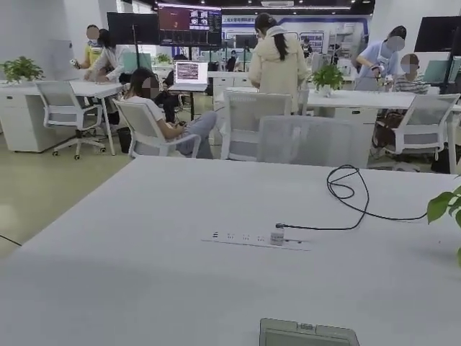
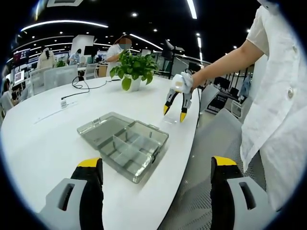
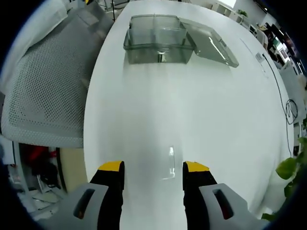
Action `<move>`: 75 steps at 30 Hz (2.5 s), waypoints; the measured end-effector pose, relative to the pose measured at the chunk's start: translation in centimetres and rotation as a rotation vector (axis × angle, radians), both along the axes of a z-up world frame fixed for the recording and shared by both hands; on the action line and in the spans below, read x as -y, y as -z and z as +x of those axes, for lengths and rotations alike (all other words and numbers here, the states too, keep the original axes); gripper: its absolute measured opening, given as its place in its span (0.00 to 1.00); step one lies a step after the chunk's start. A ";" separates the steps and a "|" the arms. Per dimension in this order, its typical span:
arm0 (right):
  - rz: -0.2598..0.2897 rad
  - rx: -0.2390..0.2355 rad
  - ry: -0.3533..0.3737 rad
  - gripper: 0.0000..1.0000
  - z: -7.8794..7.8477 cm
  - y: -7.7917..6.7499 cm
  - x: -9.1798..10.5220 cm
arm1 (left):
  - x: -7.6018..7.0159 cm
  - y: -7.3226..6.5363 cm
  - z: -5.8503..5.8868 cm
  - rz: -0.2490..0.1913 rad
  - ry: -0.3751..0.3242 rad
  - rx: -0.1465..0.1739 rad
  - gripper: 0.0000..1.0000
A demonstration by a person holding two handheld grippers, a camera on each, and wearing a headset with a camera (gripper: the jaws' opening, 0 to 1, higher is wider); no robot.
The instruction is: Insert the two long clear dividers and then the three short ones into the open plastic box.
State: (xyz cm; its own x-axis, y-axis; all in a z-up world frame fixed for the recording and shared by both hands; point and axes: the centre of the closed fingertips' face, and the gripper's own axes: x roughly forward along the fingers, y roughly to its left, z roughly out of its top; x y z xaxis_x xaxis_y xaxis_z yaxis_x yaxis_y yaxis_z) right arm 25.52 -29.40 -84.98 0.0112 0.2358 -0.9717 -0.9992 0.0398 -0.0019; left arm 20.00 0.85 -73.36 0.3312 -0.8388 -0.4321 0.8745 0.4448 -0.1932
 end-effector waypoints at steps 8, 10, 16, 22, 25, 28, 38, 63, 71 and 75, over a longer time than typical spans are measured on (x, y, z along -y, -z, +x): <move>-0.031 0.008 -0.048 0.46 0.0 0.8 0.4 | -0.2 0.0 0.1 -0.003 -0.007 -0.003 0.95; -0.030 0.008 -0.050 0.46 0.0 0.8 0.4 | -0.1 -0.1 0.2 -0.006 -0.008 -0.004 0.95; -0.039 0.008 -0.059 0.39 0.0 0.7 0.5 | 0.0 -0.1 0.2 -0.008 -0.007 -0.001 0.94; -0.043 0.010 -0.049 0.33 0.1 0.7 0.5 | -0.1 -0.2 0.1 -0.010 -0.004 -0.001 0.93; -0.049 0.011 -0.045 0.33 0.1 0.7 0.6 | -0.1 -0.2 0.0 -0.009 -0.004 0.000 0.93; -0.051 0.012 -0.038 0.33 0.1 0.7 0.6 | -0.1 -0.4 0.0 -0.011 -0.006 0.003 0.93; -0.008 0.041 0.011 0.33 -0.1 -0.7 -0.3 | -0.2 -0.7 -0.1 -0.012 -0.007 0.008 0.92; 0.226 0.244 0.095 0.33 -0.2 -11.5 -8.8 | 0.8 -3.7 1.3 -0.118 -0.039 -0.006 0.89; 0.274 0.303 0.080 0.33 -0.7 -15.0 -12.1 | 1.6 -5.5 2.5 -0.212 -0.094 -0.056 0.84; 0.287 0.329 0.067 0.33 -0.9 -16.3 -13.5 | 2.1 -6.4 3.1 -0.265 -0.126 -0.098 0.80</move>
